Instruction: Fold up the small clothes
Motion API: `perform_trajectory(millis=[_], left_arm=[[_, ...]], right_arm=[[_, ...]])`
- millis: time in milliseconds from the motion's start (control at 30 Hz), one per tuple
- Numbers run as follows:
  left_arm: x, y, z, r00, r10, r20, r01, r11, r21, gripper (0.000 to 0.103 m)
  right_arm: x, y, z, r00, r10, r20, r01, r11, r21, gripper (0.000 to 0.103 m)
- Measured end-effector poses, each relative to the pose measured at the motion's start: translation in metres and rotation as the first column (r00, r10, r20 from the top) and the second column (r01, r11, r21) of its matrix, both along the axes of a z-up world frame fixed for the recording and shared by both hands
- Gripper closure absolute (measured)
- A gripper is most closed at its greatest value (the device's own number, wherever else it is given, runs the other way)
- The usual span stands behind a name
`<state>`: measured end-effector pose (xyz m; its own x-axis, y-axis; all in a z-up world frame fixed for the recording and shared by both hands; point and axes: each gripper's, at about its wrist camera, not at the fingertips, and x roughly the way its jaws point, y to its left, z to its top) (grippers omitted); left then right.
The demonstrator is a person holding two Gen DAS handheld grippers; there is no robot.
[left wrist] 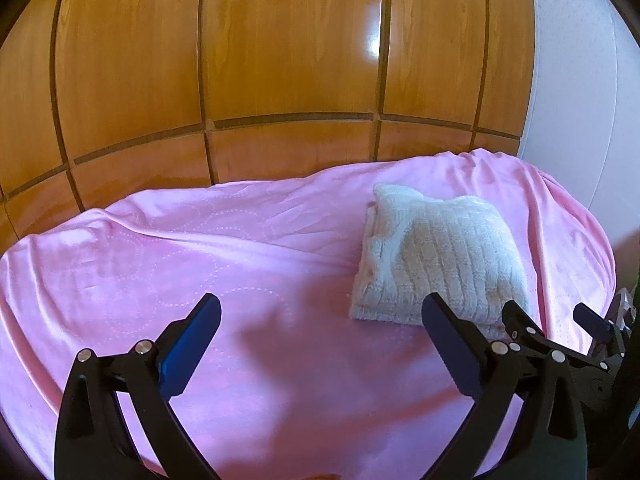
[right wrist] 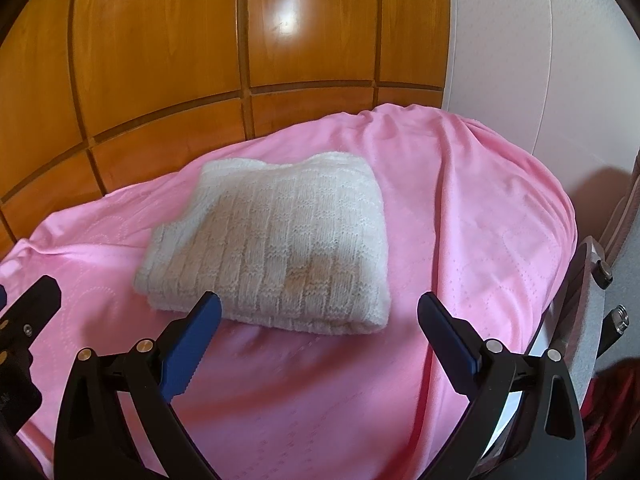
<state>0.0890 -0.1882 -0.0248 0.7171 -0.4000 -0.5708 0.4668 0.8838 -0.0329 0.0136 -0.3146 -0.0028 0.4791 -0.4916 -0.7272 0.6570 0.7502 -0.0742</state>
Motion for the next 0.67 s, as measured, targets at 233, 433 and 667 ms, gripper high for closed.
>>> perform_trajectory(millis=[233,433,667], left_arm=[[0.001,0.006,0.003,1.000,0.001,0.023,-0.001,1.000,-0.030,0.003],[0.008,0.004,-0.005,1.000,0.029,0.001,-0.029,1.000,0.005,0.003],[0.013,0.004,-0.013,0.998,0.054,-0.029,-0.054,0.998,0.027,0.003]], right_arm=[[0.002,0.002,-0.004,1.000,0.007,-0.011,-0.007,1.000,0.005,0.005],[0.004,0.002,-0.010,1.000,0.018,-0.025,-0.018,1.000,0.015,0.005],[0.006,0.000,-0.015,0.999,0.022,-0.031,-0.022,1.000,0.022,0.005]])
